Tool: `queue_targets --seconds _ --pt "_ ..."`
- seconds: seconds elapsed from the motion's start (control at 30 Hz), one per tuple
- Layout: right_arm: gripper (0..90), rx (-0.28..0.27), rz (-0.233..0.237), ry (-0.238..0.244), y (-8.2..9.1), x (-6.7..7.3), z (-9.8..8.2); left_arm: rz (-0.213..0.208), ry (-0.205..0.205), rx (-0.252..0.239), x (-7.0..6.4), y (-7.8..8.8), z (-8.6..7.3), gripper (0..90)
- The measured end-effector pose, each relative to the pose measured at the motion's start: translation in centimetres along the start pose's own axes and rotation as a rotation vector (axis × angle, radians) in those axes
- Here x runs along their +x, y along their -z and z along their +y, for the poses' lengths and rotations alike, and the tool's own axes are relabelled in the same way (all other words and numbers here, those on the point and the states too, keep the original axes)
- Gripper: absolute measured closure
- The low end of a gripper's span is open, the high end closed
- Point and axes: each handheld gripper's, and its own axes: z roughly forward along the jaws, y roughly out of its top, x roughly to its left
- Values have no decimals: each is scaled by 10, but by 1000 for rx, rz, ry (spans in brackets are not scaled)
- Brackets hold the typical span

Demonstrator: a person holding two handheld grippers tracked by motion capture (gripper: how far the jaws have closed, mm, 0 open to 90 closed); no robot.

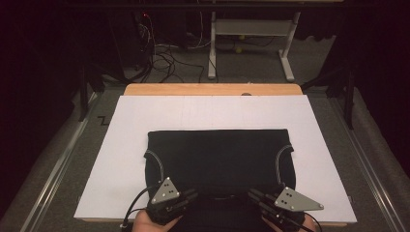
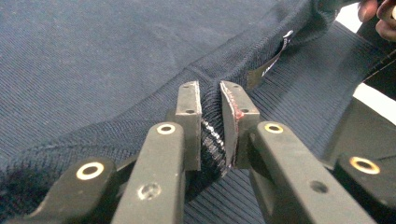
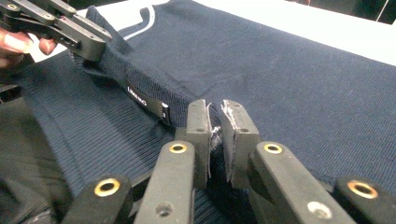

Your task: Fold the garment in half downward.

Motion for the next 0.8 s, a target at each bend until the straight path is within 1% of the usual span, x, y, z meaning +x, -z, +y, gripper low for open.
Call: queue_targets --seconds 0.33,0.4,0.53,0.6,0.67,0.73,0.8 --pt "826 5 18 -4 12 9 -8 -22 -24 15 -14 5 -8 728" --pt "826 6 23 -4 14 10 -9 -25 -22 16 -16 5 -9 700" --pt "820 9 31 -6 16 12 -11 -27 -23 13 -18 7 -12 698" --pt "805 11 36 -8 17 13 -12 -31 -21 15 -19 8 -13 690" --pt "779 13 40 -10 18 13 -13 -46 -10 18 -20 8 -14 672" --pt "751 9 38 -16 18 13 -14 -44 -12 23 -21 7 -15 640" --pt "723 3 32 -21 19 13 -14 -42 -9 18 -22 8 -14 613"
